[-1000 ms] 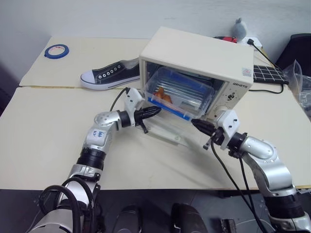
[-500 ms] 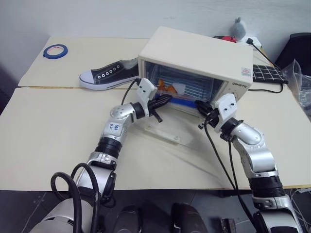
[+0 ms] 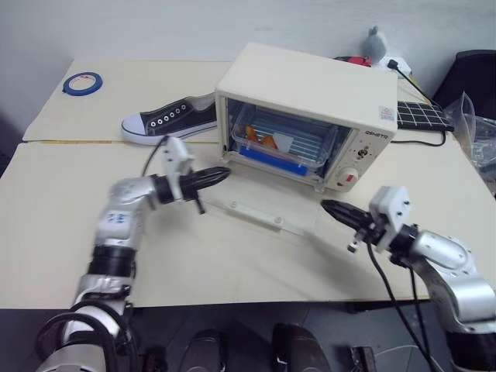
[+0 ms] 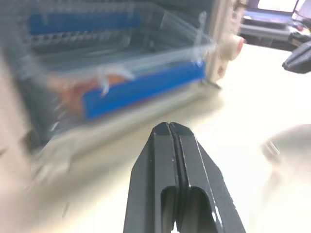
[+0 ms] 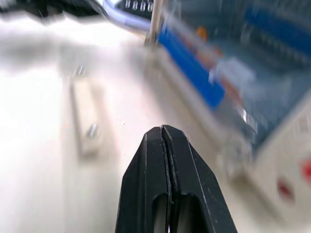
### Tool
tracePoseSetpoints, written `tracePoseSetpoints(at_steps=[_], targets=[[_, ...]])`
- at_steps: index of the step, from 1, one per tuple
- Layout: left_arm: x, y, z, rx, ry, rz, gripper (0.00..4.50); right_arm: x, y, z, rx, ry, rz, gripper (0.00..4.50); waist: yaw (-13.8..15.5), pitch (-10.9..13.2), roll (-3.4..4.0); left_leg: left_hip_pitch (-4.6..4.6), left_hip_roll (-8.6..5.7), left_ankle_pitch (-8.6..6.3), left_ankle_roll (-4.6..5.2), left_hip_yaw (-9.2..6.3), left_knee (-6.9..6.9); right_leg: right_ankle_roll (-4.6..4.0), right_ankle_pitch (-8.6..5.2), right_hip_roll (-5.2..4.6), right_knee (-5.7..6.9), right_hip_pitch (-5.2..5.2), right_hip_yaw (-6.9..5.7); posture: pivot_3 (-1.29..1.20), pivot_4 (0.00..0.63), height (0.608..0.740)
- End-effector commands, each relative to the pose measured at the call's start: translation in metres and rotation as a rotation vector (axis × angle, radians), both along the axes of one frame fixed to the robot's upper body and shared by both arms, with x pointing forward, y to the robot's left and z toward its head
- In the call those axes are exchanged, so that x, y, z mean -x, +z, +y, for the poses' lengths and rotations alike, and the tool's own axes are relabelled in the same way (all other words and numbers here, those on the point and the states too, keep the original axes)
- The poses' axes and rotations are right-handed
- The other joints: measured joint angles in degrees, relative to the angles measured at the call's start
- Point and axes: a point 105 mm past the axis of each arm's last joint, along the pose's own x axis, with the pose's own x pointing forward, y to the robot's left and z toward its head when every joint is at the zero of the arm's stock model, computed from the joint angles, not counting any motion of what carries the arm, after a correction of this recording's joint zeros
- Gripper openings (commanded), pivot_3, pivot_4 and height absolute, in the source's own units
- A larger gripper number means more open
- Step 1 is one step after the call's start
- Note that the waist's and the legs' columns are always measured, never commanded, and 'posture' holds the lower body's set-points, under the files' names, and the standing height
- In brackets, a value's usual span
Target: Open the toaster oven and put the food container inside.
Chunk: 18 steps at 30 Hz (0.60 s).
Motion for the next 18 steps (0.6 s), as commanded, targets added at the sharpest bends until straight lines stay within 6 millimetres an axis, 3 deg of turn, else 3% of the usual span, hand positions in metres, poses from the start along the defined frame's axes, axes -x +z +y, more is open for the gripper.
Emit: tracePoseSetpoints(at_steps=[1,3,6,12,18], targets=[[0.028,0.005,0.037,-0.051,-0.049,-0.029,0.0,0.011,-0.017,-0.017,0.069,-0.011,0.071,0.03,-0.1,0.0,0.01,0.04,0.06,-0.01,-0.01,0.01,-0.02,0.0,0.0,-0.01,0.0,0.02,0.02,0.0,0.15,0.74],[0.042,0.0,0.05,-0.066,-0.062,0.002,0.0,0.01,-0.035,-0.023,0.085,-0.025,0.119,0.03,-0.3,0.0,0.0,0.08,0.14,-0.01,-0.02,0.04,-0.08,-0.01,-0.01,0.0,-0.02,0.02,0.04,0.0,0.15,0.74],[0.055,0.0,0.058,-0.034,-0.065,0.061,0.58,0.004,-0.052,-0.023,0.064,-0.025,0.159,0.0,-0.2,0.0,0.02,0.12,0.2,-0.02,-0.02,0.1,-0.1,-0.02,-0.01,-0.01,-0.01,0.01,0.1,0.0,0.15,0.74],[0.069,0.005,0.075,0.007,0.008,0.039,2.45,-0.006,-0.065,-0.007,0.027,0.057,0.15,0.0,-0.3,0.0,0.03,0.12,0.19,-0.03,-0.04,0.07,-0.12,-0.02,-0.01,-0.05,-0.02,0.01,0.12,0.0,0.15,0.74],[0.073,0.007,0.078,0.032,0.04,0.029,4.32,-0.013,-0.051,0.013,-0.101,0.119,0.08,0.0,-0.2,0.0,0.05,0.13,0.2,-0.03,-0.04,0.08,-0.13,-0.02,-0.01,-0.06,-0.01,0.01,0.12,0.0,0.15,0.74]])
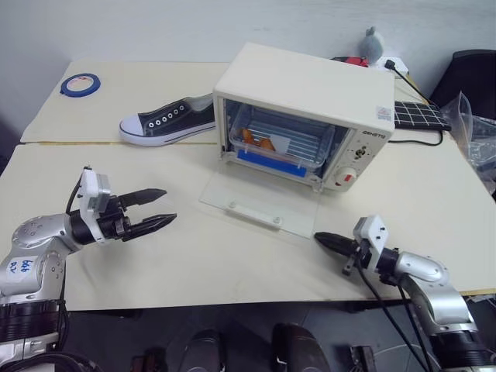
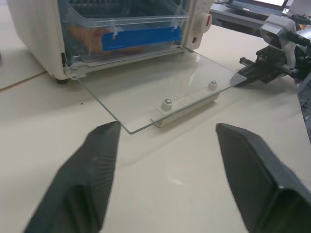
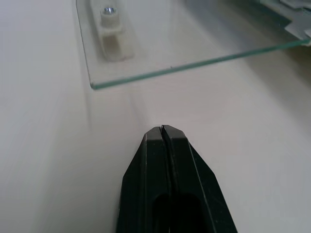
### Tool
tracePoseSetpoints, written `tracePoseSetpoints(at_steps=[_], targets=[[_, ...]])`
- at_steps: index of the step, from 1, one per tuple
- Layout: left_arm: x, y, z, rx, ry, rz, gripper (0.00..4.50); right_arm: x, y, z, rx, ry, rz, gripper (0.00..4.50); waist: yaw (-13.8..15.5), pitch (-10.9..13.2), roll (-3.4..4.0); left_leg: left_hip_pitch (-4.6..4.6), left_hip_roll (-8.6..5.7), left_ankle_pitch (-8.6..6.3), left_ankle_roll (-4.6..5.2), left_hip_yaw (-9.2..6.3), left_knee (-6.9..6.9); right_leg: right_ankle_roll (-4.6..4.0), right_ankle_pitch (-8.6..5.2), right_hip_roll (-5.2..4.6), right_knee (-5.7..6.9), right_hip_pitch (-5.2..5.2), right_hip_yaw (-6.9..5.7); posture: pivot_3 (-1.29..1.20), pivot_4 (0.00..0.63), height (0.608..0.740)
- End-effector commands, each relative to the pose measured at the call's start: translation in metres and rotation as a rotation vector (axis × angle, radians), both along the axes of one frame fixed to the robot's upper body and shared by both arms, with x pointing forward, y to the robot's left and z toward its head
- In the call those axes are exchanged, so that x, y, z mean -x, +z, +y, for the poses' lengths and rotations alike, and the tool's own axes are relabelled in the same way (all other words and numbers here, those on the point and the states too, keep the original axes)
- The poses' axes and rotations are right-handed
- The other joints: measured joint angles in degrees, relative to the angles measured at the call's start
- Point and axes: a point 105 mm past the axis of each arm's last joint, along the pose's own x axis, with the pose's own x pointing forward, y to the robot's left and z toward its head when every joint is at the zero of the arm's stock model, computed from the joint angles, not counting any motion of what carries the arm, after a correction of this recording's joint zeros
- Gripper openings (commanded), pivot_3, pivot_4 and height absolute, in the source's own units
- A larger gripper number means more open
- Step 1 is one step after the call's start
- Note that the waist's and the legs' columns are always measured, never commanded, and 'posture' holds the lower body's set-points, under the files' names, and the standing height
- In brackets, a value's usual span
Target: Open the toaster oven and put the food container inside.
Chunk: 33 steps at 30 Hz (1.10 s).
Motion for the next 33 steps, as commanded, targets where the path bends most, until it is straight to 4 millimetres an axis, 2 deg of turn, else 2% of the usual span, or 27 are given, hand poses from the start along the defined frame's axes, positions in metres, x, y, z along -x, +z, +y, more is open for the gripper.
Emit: tracePoseSetpoints(at_steps=[1,6,13,20,23,26,31,33], targets=[[0.003,0.015,0.001,0.015,0.013,-0.061,4.48,0.001,0.022,0.008,-0.109,0.041,-0.087,0.0,0.0,0.0,0.0,0.0,0.0,0.0,0.0,-0.01,0.0,0.0,0.0,0.01,0.0,0.0,-0.01,0.0,0.15,0.74],[0.005,0.017,-0.005,0.062,-0.031,-0.01,4.48,0.003,0.065,0.007,-0.303,0.039,-0.216,0.0,-0.1,0.0,0.06,0.0,0.01,0.0,0.0,0.0,-0.01,0.0,0.0,0.01,0.0,0.0,0.01,0.0,0.15,0.74],[-0.01,0.028,-0.01,0.094,0.001,-0.079,4.48,-0.009,0.118,-0.001,-0.487,-0.022,-0.312,0.0,0.0,0.0,0.07,0.0,0.01,-0.01,-0.02,-0.01,0.0,0.0,0.0,0.01,0.01,0.0,0.01,0.0,0.15,0.74],[-0.026,0.027,-0.006,0.089,0.055,-0.11,4.48,-0.031,0.142,-0.013,-0.57,-0.074,-0.309,0.0,-0.1,0.0,0.07,0.0,0.0,-0.01,-0.02,0.04,-0.02,0.0,0.0,0.04,0.01,-0.04,0.01,0.0,0.15,0.74],[-0.028,0.024,-0.004,0.055,0.073,-0.132,4.48,-0.02,0.14,-0.016,-0.533,-0.025,-0.267,0.0,0.1,0.0,0.08,-0.03,0.0,-0.01,-0.02,0.05,-0.04,0.0,0.0,0.04,-0.01,-0.04,0.0,0.0,0.15,0.74],[-0.019,0.014,0.003,-0.007,0.067,-0.153,4.5,0.007,0.125,-0.012,-0.37,0.083,-0.206,0.63,0.3,0.0,0.08,-0.08,-0.02,-0.05,0.04,0.02,-0.05,0.0,0.0,0.01,-0.04,-0.06,-0.03,0.0,0.15,0.74],[-0.005,-0.008,0.017,-0.128,0.1,-0.137,4.5,0.041,0.096,-0.012,-0.105,0.196,-0.215,2.23,-0.1,0.0,0.08,0.02,-0.03,-0.08,0.08,0.21,-0.17,0.03,0.02,0.0,-0.16,-0.06,0.0,0.0,0.15,0.74],[0.001,-0.017,0.028,-0.183,0.137,-0.144,4.5,0.057,0.076,-0.015,-0.028,0.243,-0.2,2.97,-0.1,0.0,0.08,0.11,0.02,-0.07,0.06,0.24,-0.17,0.03,0.02,0.02,-0.09,-0.05,0.03,0.0,0.15,0.74]])
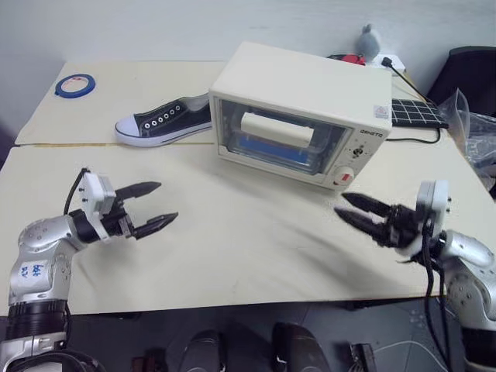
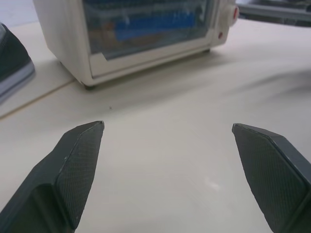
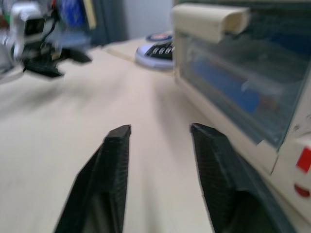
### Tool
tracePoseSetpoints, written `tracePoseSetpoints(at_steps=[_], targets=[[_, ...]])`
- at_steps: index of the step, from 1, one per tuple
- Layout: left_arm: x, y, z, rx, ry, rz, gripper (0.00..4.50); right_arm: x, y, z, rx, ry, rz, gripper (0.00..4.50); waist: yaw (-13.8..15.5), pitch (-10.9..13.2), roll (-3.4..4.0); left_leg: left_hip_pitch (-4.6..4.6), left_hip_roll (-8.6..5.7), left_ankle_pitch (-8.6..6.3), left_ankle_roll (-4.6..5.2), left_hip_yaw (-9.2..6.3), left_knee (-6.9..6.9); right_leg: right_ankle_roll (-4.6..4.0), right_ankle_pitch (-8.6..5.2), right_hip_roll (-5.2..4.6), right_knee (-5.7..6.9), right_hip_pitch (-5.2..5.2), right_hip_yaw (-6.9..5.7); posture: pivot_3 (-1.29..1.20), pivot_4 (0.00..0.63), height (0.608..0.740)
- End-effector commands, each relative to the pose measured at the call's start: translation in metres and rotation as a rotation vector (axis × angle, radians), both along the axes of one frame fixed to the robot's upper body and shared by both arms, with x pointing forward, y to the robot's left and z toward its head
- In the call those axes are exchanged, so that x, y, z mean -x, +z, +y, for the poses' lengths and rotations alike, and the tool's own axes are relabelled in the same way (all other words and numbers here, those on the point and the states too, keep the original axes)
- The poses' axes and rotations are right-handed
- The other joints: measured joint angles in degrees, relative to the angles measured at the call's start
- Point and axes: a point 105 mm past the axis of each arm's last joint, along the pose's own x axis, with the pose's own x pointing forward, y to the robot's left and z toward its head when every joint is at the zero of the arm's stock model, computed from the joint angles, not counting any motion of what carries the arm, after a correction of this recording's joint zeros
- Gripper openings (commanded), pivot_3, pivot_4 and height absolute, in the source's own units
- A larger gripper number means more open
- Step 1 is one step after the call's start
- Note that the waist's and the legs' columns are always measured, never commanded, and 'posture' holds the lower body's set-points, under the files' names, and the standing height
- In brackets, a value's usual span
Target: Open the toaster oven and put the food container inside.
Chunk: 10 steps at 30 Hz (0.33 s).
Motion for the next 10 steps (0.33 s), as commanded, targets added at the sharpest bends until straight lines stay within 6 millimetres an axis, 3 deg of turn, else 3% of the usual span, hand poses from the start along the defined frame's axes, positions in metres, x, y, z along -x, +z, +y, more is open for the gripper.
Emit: tracePoseSetpoints(at_steps=[1,5,10], targets=[[0.01,0.001,0.017,-0.087,0.058,-0.062,4.5,0.024,-0.013,0.001,0.128,0.095,-0.066,3.26,0.2,0.0,0.01,0.0,0.0,0.0,0.0,-0.01,-0.01,0.0,0.0,-0.01,-0.01,0.0,0.0,0.0,0.15,0.74],[0.022,-0.014,0.019,-0.126,0.052,-0.047,4.5,0.033,-0.036,0.002,0.156,0.135,-0.063,4.48,0.2,0.0,0.01,0.0,-0.03,0.0,0.0,-0.01,-0.06,0.0,0.0,-0.08,-0.05,0.0,0.01,0.0,0.15,0.74],[0.031,-0.024,0.017,-0.131,0.034,-0.039,4.5,0.025,-0.036,0.005,0.119,0.12,-0.091,4.48,0.2,0.0,0.02,0.03,-0.03,0.01,0.0,-0.05,-0.06,0.0,0.0,-0.14,-0.03,0.02,-0.02,0.0,0.15,0.74]])
